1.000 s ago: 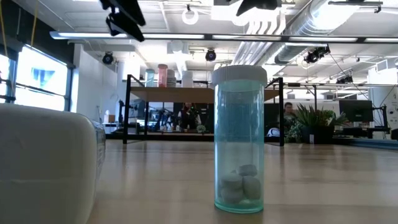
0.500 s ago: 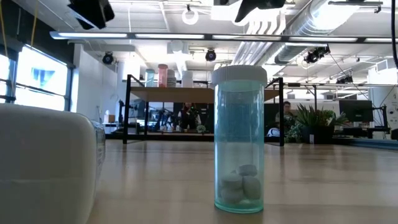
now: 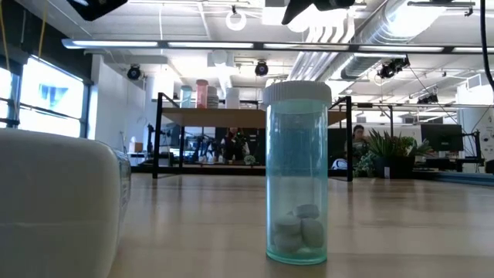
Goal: Pick and place medicine bottles onto shelf by color
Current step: Put the white pill bottle on the shelf
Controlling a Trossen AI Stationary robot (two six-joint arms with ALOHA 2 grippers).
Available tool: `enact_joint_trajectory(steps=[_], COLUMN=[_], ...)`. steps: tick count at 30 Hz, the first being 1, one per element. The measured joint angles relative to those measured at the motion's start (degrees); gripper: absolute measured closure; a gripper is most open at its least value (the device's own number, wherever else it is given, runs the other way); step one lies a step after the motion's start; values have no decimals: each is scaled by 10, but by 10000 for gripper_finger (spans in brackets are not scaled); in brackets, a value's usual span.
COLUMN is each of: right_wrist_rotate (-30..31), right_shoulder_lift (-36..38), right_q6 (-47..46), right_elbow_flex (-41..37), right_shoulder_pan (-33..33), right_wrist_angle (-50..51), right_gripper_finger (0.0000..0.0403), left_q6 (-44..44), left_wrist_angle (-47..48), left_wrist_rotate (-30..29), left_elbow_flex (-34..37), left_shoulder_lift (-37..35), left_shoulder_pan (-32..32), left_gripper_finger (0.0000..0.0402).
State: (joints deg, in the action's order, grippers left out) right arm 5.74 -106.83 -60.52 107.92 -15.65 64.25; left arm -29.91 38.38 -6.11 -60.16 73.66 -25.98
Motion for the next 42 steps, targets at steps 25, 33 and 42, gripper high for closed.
enact_joint_trajectory(steps=[25,33,42], right_wrist_rotate=[1,2,4], right_shoulder_lift=[-15,-15,-15], right_q6=[-31,-31,-31], right_elbow_flex=[0,0,0], right_shoulder_pan=[-38,-35,-34], right_wrist_angle=[3,5,4], right_gripper_finger=[206,206,206], left_q6=[192,243,272], left_wrist_angle=[-270,-291,-339], left_wrist_rotate=[30,52,70], left_elbow_flex=[-1,-1,-1], left_shoulder_lift=[185,231,287], left_shoulder_pan=[-29,-15,-27], left_gripper_finger=[177,177,177])
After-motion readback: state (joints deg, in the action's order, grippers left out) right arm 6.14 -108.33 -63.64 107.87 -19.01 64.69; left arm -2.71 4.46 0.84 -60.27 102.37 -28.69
